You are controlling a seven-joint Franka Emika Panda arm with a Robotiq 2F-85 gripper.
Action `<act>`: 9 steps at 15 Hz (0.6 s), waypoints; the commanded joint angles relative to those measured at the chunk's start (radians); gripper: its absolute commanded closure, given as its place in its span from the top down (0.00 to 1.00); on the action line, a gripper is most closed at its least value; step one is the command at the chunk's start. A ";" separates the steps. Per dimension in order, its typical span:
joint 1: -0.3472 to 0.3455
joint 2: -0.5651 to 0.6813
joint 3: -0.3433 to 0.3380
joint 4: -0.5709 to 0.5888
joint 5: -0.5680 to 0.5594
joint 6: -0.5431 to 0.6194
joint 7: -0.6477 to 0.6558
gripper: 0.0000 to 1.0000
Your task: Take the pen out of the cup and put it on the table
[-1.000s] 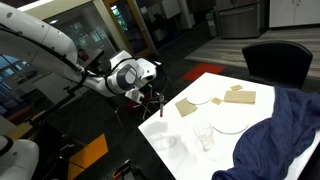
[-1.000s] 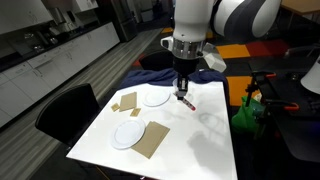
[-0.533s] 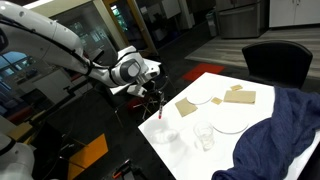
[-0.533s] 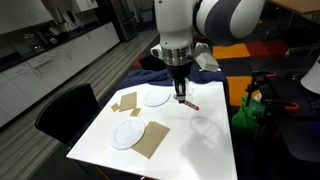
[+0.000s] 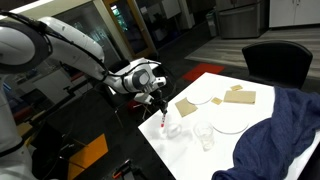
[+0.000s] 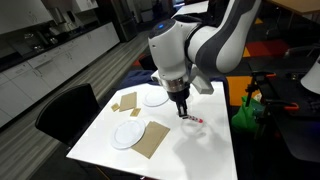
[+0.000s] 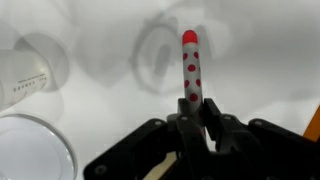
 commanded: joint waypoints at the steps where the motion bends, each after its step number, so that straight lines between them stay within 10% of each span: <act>1: 0.035 0.087 -0.030 0.093 0.023 -0.067 -0.048 0.05; 9: 0.035 0.210 -0.042 0.213 0.043 -0.134 -0.089 0.05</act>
